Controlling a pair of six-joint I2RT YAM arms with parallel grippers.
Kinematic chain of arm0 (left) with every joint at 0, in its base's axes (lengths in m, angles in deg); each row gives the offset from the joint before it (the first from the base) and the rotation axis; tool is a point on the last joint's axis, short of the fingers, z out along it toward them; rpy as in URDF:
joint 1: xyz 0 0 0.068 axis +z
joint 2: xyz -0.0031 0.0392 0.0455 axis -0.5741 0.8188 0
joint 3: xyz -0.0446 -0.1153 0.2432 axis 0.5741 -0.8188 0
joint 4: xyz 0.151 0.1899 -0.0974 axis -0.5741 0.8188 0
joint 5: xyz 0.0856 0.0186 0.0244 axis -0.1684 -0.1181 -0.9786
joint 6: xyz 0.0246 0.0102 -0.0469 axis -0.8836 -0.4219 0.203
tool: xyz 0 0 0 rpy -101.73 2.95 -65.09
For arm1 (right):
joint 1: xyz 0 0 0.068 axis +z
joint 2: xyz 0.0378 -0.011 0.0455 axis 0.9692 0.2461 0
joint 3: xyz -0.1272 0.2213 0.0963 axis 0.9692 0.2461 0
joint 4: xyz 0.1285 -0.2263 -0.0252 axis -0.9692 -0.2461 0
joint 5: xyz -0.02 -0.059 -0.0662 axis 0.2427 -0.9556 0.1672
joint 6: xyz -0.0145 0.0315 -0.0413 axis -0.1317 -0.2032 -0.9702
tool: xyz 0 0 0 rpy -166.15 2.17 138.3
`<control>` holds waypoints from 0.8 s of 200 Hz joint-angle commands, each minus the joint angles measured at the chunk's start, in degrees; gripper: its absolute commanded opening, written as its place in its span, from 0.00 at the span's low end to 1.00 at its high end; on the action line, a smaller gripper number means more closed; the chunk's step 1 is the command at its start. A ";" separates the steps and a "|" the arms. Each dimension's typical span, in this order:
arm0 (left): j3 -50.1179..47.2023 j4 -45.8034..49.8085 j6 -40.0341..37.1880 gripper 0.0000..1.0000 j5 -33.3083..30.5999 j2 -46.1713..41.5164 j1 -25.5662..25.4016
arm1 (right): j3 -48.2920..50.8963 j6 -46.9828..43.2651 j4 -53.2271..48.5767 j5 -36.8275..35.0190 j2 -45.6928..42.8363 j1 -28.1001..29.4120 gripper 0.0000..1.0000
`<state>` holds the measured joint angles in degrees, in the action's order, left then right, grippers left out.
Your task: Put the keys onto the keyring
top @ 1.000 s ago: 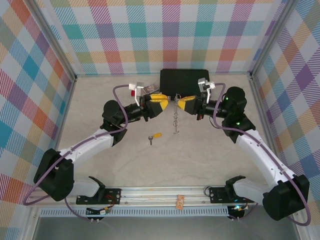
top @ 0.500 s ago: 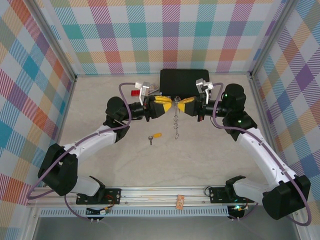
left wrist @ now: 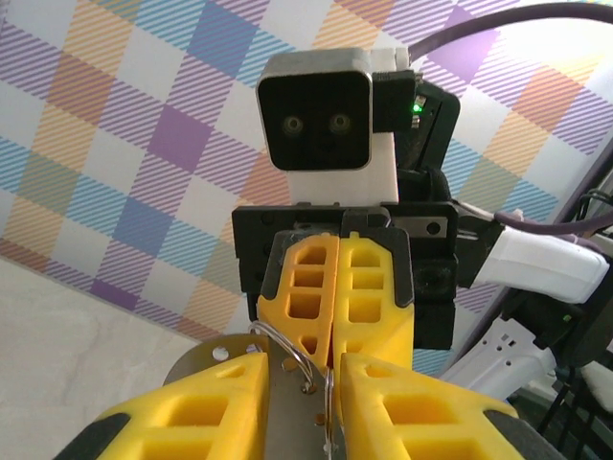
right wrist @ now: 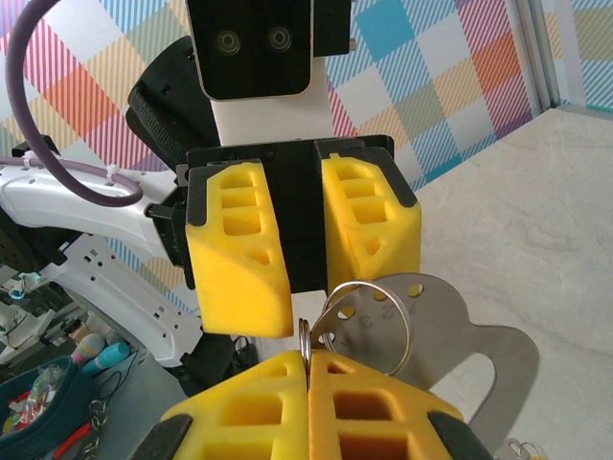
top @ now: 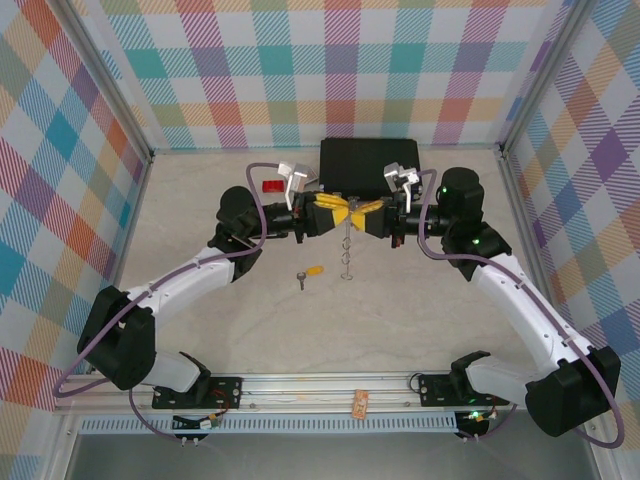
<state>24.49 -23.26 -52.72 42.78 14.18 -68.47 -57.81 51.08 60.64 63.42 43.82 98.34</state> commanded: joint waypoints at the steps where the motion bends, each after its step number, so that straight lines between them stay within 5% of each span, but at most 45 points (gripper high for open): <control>1: 1.80 1.97 -2.56 0.23 2.26 0.33 -0.57 | -2.70 -1.83 -0.28 1.35 0.23 0.48 0.00; 43: 1.90 3.01 -3.26 0.20 3.19 0.18 -0.67 | -2.96 -2.67 -1.15 0.66 0.10 0.53 0.00; 85: 1.68 2.03 -2.63 0.05 2.21 0.11 -0.67 | -2.88 -2.45 -1.26 0.91 0.24 0.60 0.00; 104: 1.19 -1.77 -0.21 0.01 1.41 0.24 -0.67 | -2.53 -1.73 -1.41 -0.05 -0.21 0.57 0.19; 160: -0.04 -7.78 3.73 0.00 0.90 0.07 -0.67 | 3.88 2.07 0.88 -16.56 -7.17 -0.34 0.25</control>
<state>24.71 -25.51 -50.77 43.65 14.86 -68.73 -57.43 51.08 58.71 55.49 41.27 98.65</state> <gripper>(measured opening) 0.049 0.222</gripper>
